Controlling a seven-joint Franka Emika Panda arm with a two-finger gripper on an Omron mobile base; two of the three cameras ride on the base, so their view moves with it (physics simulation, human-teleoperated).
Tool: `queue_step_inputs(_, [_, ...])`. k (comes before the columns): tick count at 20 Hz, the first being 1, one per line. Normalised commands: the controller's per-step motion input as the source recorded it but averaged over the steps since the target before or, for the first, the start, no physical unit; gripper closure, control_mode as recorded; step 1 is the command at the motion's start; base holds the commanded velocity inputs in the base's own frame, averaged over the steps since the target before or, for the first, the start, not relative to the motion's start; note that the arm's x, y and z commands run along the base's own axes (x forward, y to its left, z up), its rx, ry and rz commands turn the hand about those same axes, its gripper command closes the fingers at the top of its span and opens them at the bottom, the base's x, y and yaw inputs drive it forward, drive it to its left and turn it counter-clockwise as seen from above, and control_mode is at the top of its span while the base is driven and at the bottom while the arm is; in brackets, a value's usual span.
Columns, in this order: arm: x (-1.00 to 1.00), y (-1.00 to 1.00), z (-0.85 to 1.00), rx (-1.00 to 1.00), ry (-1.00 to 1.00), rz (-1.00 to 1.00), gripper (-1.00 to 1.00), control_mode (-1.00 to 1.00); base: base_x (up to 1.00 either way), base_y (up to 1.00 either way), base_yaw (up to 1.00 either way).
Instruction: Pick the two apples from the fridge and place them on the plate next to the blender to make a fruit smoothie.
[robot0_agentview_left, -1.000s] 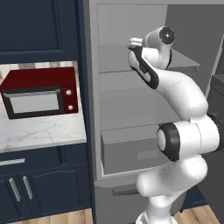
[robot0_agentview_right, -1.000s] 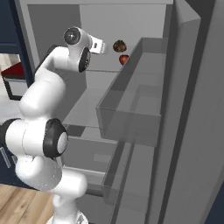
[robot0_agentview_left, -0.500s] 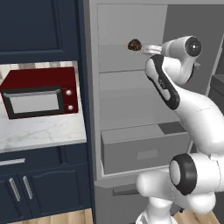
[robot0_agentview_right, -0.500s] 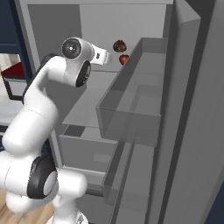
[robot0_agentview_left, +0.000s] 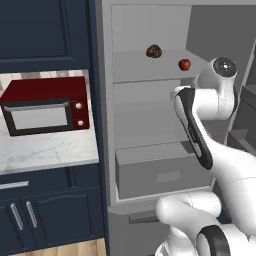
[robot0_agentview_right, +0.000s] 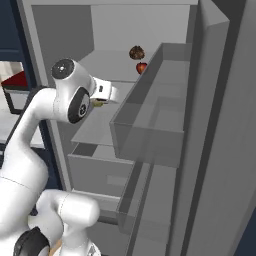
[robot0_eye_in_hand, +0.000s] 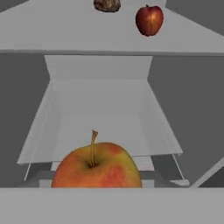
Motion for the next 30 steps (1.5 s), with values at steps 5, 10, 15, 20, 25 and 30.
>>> queue_step_inputs(5, [-0.85, 0.32, -0.89, -0.04, 0.00, 0.10, 1.00, -1.00, 0.00, 0.00, 0.00])
queue_step_inputs(10, [0.02, 0.03, -0.13, -0.01, -0.08, 0.00, 1.00, 1.00, -0.17, 0.18, 0.05])
queue_step_inputs(15, [0.00, 0.00, 0.00, 0.00, 0.00, 0.00, 1.00, 1.00, -0.64, 0.58, 0.76])
queue_step_inputs(20, [0.00, 0.00, 0.00, 0.00, 0.00, 0.00, 1.00, 1.00, -0.29, 0.75, 0.92])
queue_step_inputs(25, [0.00, 0.00, 0.00, 0.00, 0.00, 0.00, 1.00, 1.00, -0.22, 0.58, 0.98])
queue_step_inputs(30, [0.00, 0.00, 0.00, 0.00, 0.00, 0.00, 1.00, 1.00, -0.18, 0.45, 1.00])
